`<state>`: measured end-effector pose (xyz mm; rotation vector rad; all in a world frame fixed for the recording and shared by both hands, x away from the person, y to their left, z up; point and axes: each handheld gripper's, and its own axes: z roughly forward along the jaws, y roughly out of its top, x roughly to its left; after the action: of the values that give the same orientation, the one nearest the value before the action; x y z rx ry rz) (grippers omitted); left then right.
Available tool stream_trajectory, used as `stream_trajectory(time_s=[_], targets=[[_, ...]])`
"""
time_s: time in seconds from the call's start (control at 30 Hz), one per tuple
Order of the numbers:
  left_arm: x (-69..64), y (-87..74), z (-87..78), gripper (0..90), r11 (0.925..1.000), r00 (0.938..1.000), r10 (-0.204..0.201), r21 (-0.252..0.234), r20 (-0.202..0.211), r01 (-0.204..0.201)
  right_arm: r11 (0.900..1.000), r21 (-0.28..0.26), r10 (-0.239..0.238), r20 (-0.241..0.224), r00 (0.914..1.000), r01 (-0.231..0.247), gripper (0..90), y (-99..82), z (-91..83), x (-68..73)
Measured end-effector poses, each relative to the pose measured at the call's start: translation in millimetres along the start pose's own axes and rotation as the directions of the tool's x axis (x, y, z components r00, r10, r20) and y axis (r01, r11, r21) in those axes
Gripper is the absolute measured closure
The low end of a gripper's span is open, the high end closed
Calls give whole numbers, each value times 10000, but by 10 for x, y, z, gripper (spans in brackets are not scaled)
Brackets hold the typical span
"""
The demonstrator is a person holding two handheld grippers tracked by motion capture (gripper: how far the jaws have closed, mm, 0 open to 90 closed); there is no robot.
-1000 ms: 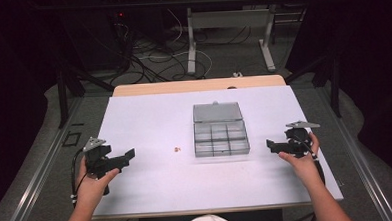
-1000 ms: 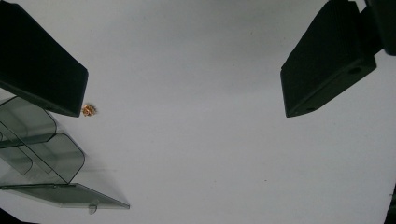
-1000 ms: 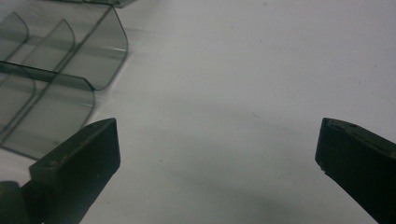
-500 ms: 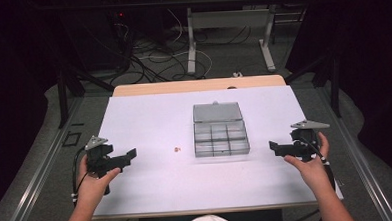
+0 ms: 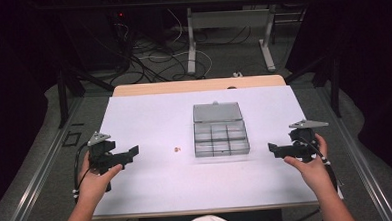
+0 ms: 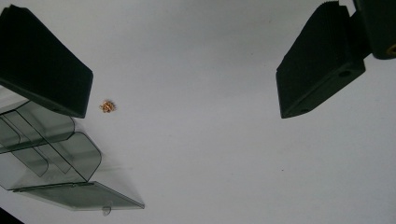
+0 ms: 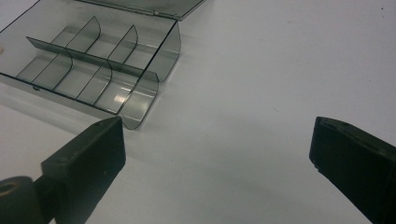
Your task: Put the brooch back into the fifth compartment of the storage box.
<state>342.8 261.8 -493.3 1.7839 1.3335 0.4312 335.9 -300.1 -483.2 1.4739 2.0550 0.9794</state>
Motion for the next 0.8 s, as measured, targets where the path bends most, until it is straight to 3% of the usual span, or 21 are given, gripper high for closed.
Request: stream_trajectory(time_s=[0.3,0.4,0.8], targets=[[-109,84,46,80,9990,9991,419,145,60,-420,9995,247,-184,-244,9995,190,35,6,8,72],[-150,98,70,104,9993,9993,345,151,109,-347,9990,357,-243,-318,9992,254,36,-2,30,99],[-353,229,195,168,9935,9940,1054,391,290,-1065,9979,513,-368,-412,9985,389,47,-31,91,152]])
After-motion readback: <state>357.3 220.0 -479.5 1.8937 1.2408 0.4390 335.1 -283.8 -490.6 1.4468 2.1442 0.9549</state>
